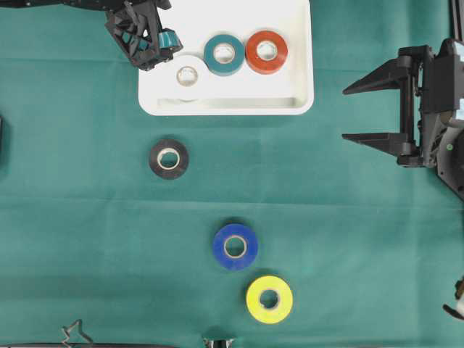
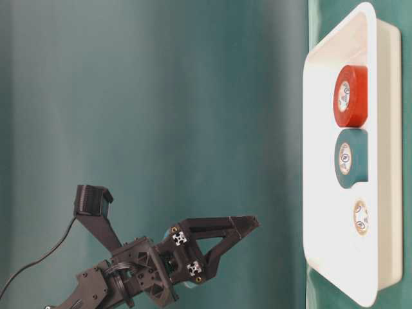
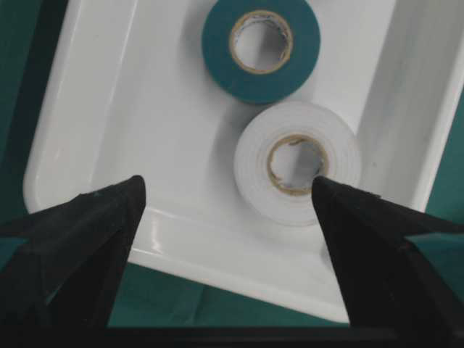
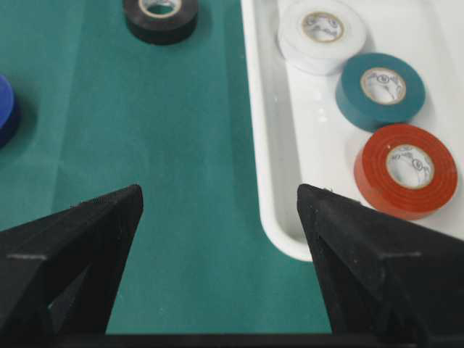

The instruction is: Pick up the tape from a random location and place it into the white case.

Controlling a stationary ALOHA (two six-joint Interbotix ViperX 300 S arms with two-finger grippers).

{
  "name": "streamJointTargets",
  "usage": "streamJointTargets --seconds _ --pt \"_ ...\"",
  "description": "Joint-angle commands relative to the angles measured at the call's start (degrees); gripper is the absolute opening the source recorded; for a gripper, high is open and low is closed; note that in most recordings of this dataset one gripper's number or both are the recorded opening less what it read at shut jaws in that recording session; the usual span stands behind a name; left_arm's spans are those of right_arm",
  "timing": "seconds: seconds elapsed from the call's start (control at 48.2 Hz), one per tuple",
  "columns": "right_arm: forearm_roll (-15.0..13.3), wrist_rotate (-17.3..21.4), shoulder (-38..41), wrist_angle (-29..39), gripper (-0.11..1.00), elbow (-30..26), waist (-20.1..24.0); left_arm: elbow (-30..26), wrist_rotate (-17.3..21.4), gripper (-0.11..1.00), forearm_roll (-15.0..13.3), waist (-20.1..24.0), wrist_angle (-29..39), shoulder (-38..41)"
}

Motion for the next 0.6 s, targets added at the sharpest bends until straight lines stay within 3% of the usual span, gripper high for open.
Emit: streamJointTargets --seconds 0.0,0.207,0.58 --pt "-0.1 0.0 0.1 -0.2 0.85 -1.5 -0.1 -0.6 0.1 0.97 -0.1 -0.7 -0.2 -1.8" --pt "-0.1 0.0 0.1 -0.3 0.85 -1.7 -0.1 -0.2 -0.2 0.97 -0.2 -4.9 -0.2 -2.0" --pt "-0.1 0.0 0.1 -0.3 0.85 -1.8 -0.1 -0.5 -0.5 0.97 -0.4 -16.7 -2.4 -2.5"
